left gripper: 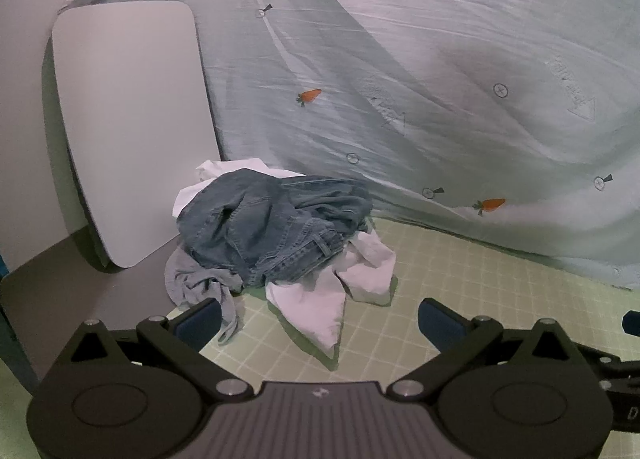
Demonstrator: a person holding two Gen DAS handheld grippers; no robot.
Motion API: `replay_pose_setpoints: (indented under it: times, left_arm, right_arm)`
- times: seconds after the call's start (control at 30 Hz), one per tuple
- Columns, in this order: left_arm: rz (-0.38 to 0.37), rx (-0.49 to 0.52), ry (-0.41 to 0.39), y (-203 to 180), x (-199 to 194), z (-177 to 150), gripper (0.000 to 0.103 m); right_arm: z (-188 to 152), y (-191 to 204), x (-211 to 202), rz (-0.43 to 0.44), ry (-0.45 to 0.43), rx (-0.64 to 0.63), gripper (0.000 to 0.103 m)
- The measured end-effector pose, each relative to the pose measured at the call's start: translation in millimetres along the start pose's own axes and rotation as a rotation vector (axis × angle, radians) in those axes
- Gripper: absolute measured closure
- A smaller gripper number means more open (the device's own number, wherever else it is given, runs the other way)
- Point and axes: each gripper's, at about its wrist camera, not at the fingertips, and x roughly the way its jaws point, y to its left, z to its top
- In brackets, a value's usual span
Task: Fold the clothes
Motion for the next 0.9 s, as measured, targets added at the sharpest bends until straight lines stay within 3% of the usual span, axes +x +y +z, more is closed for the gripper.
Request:
replay_pose_setpoints:
  times: [0.9]
  left_arm:
    - [0.019,0.0,0.006,-11,-3,-11,0.0]
  right_arm:
    - [-7,-5,-1,0.01,0.004,-0.003,0.0]
